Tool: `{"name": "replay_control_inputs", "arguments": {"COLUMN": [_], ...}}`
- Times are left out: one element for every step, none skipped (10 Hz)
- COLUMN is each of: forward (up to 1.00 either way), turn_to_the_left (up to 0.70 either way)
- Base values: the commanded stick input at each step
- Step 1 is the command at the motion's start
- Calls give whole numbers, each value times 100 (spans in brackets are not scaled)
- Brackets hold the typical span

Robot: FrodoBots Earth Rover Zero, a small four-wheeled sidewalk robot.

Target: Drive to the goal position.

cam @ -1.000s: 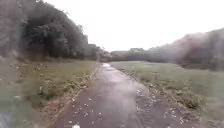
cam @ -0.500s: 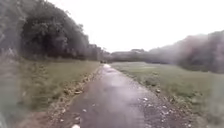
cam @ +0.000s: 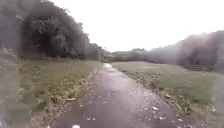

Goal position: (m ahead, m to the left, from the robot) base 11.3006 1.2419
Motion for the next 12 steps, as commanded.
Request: {"name": "replay_control_inputs", "arguments": {"forward": [70, 70, 70, 70, 70, 70, 70, 70, 70, 70, 70, 70], "turn_to_the_left": [0, 0, 0, 0, 0, 0, 0, 0, 0, 0, 0, 0]}}
